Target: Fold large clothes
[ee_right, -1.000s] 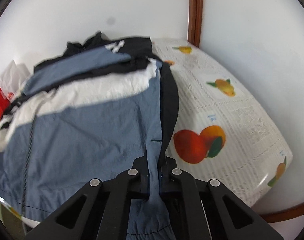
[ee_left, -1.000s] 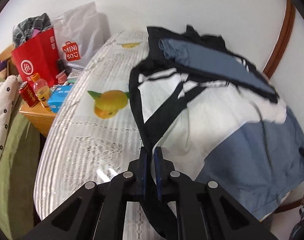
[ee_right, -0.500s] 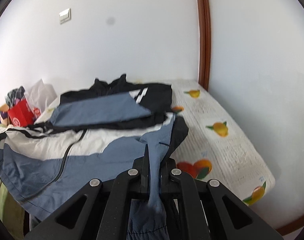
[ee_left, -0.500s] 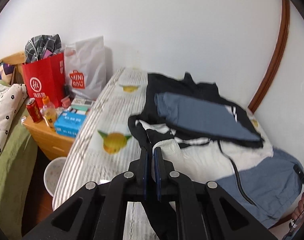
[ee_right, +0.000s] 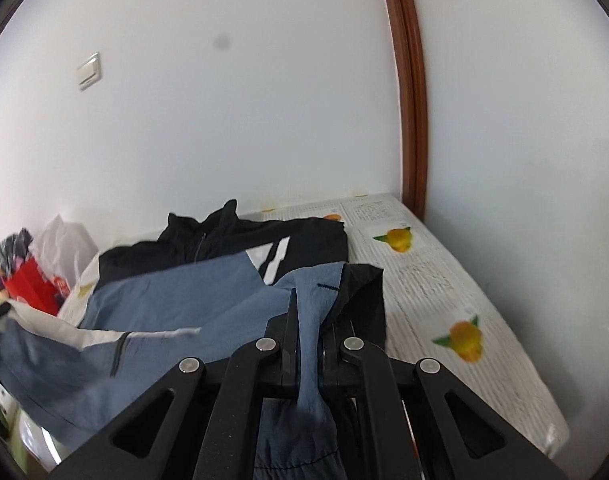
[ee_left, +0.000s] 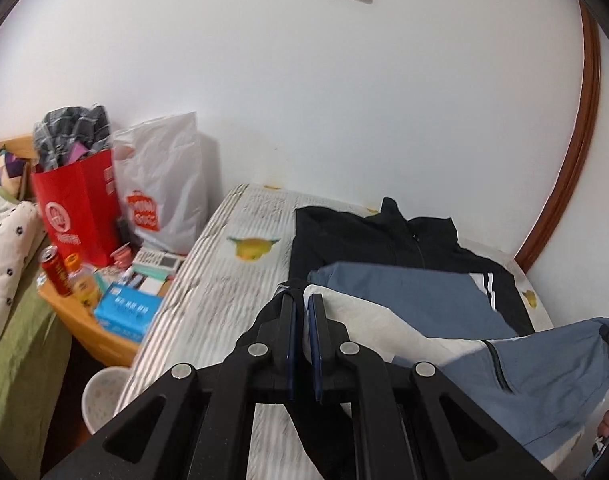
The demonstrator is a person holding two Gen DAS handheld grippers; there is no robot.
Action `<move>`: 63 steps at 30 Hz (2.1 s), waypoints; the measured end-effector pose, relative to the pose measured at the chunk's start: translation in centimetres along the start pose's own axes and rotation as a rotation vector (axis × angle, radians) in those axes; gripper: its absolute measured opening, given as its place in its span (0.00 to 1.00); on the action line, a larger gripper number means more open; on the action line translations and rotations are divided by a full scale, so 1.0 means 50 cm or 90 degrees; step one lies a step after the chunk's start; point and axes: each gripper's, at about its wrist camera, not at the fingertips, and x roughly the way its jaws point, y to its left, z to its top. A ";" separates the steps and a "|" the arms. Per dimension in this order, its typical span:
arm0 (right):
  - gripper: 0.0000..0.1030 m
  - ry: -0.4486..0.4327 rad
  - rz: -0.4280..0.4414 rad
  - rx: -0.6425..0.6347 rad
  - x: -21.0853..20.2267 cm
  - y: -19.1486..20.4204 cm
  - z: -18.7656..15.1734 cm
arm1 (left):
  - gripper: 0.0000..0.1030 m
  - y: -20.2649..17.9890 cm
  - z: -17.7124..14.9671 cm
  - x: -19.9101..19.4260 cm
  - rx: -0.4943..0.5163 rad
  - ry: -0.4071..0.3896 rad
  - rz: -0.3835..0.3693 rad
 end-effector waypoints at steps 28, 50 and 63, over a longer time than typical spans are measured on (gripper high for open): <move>0.33 0.165 -0.060 -0.033 0.381 0.011 -0.044 | 0.17 -0.010 -0.005 0.304 0.037 0.149 0.090; 0.54 0.191 -0.096 0.005 0.190 -0.104 -0.129 | 0.48 0.053 -0.087 0.151 0.042 0.165 0.038; 0.54 0.238 -0.062 0.043 0.269 -0.107 -0.135 | 0.48 0.088 -0.125 0.221 0.009 0.207 0.020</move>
